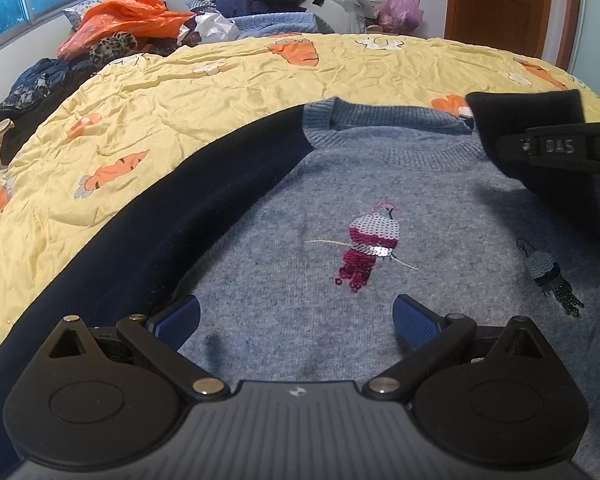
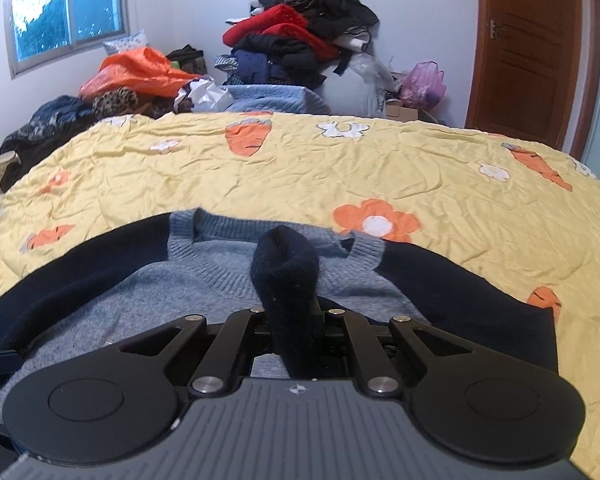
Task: Fold small clothes
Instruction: 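Carry the held navy sleeve across the sweater body with the right gripper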
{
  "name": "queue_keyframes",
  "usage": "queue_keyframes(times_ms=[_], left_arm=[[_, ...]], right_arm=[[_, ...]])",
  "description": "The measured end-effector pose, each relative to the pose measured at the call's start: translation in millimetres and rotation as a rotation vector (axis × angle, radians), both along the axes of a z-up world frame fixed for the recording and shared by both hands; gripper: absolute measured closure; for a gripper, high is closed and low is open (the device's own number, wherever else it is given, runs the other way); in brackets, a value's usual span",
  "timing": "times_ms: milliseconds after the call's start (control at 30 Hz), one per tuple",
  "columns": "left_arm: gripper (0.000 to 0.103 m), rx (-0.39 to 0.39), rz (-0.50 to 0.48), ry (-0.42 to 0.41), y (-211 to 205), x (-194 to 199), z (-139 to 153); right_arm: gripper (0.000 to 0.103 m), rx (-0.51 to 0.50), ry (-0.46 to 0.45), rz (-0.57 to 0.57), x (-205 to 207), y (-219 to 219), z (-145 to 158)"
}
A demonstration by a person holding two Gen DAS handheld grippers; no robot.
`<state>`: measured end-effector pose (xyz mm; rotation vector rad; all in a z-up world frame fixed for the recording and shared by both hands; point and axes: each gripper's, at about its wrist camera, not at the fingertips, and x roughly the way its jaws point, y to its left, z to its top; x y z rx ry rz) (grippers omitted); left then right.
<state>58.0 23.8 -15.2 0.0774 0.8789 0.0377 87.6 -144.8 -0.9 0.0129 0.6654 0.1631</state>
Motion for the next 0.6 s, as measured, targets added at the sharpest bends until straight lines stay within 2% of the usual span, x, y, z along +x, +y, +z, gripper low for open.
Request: queue_keyframes(times_ms=[167,300,433,600], left_arm=[[0.0,0.015,0.011,-0.01,8,-3,0],[0.0,-0.023,0.018,-0.02,18,-3,1],[0.0,-0.059,0.025,-0.024,26,-4,3],[0.0,-0.054,0.041,-0.006,31,-3,1]], right_arm=[[0.086,-0.048,-0.005,0.034,7,24,-5],[0.086,-0.083,-0.01,0.054,11,39,-10],[0.086,-0.062,0.005,0.054,19,47,-15],[0.086,-0.072,0.011,0.082,24,64,-21]])
